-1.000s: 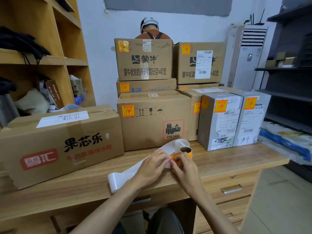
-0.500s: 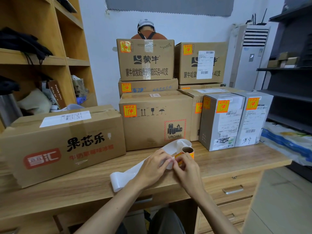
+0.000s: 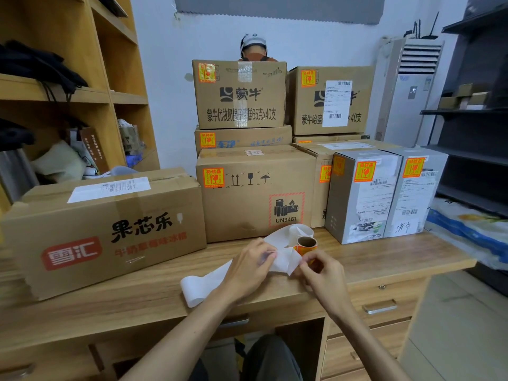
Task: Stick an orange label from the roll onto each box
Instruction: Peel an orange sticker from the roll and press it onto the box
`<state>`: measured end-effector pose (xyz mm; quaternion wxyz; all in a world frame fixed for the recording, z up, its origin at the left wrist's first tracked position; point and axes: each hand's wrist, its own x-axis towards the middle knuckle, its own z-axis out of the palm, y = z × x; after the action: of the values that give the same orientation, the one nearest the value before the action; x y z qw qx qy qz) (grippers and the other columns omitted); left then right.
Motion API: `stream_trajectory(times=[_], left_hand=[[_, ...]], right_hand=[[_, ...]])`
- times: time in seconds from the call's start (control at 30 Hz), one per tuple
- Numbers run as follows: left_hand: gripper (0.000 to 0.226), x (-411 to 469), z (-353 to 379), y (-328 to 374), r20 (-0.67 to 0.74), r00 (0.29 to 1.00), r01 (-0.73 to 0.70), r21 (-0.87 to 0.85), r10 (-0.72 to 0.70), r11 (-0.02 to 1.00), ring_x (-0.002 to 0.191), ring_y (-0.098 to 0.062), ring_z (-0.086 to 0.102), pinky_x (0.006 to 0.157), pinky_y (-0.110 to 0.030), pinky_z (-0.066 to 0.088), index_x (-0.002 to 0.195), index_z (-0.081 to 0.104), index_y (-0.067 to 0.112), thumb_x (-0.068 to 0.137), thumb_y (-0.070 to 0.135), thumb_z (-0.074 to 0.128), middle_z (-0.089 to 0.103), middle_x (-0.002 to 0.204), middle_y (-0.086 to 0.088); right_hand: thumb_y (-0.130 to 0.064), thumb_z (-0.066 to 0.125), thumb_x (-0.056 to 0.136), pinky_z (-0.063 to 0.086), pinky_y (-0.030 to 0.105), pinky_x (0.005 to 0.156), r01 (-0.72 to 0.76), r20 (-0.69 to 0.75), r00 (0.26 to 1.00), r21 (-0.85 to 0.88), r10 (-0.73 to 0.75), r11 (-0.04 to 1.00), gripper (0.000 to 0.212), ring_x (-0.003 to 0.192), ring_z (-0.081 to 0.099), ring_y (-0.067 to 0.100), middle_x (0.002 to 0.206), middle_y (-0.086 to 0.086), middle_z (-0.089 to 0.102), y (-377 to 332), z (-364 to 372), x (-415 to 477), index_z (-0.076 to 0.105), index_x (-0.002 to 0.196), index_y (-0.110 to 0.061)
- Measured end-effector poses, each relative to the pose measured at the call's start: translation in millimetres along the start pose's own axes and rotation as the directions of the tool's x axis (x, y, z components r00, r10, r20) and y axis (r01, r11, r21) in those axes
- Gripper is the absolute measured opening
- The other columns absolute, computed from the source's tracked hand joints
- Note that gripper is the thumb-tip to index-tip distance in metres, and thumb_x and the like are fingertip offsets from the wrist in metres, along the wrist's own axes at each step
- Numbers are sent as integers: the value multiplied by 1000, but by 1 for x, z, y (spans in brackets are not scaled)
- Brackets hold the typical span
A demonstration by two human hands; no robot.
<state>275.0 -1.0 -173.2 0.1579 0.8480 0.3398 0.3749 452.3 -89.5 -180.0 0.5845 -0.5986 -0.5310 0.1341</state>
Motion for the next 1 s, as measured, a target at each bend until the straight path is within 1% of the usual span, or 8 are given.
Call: stream_trajectory(times=[0.17,0.27,0.43,0.53,0.6,0.7,0.87,1.0], left_hand=[[20,0,-1,3,-4,999,38,12,-38,999,96,-3,53,79,-22,43,105,71,21,102,30,53,57,101,15],[21,-1,-3,6,-6,997,72,3,-72,997,96,-1,53,79,-19,41,108,72,23,102,31,54,56,99,19],[19,-1,-4,9,-47,989,134,-86,-139,987,101,-2,58,84,-19,46,114,70,32,98,30,59,65,106,16],[17,0,-6,11,-75,981,171,-112,-180,979,101,4,57,84,-13,42,110,72,31,97,29,63,65,108,19],[14,4,-10,11,-73,983,161,-82,-167,984,99,3,54,86,-19,43,106,73,30,96,32,64,61,104,20],[15,13,-23,18,-55,991,123,-17,-123,992,100,-3,51,91,-31,44,101,75,29,95,37,63,58,101,16],[14,20,-52,51,-87,974,182,-237,-207,954,85,-7,61,79,-36,53,88,79,26,91,37,70,69,84,11],[25,20,-68,65,-7,954,278,-357,-301,892,79,-8,65,76,-31,54,85,80,22,92,43,68,72,76,7]], right_hand=[[-3,67,84,56,44,59,-63,46,997,88,59,994,15,56,65,24,59,6,68,-8,-19,0,64,74,-13],[1,66,84,57,40,56,-105,54,994,145,98,984,21,56,66,23,58,6,65,-9,-30,1,63,70,-14],[9,62,83,56,36,50,-99,-1,995,189,101,977,19,56,54,17,60,5,56,-20,-45,1,59,70,-4],[8,61,82,59,44,53,-62,-62,995,171,74,983,21,57,49,18,58,4,53,-25,-52,3,59,68,-8],[4,63,83,59,44,53,-36,-87,995,138,48,990,25,56,50,17,59,2,55,-28,-54,4,60,67,-15],[-4,67,83,54,44,56,72,-89,993,-18,-73,997,20,56,56,19,62,-4,59,-35,-51,8,60,71,-18],[-15,67,86,42,20,54,279,-42,955,-205,-293,938,19,67,57,13,72,-11,59,-52,-27,14,55,77,-25],[-20,65,89,44,22,51,441,42,888,-358,-458,823,18,60,53,8,76,-11,54,-70,1,14,49,83,-25]])
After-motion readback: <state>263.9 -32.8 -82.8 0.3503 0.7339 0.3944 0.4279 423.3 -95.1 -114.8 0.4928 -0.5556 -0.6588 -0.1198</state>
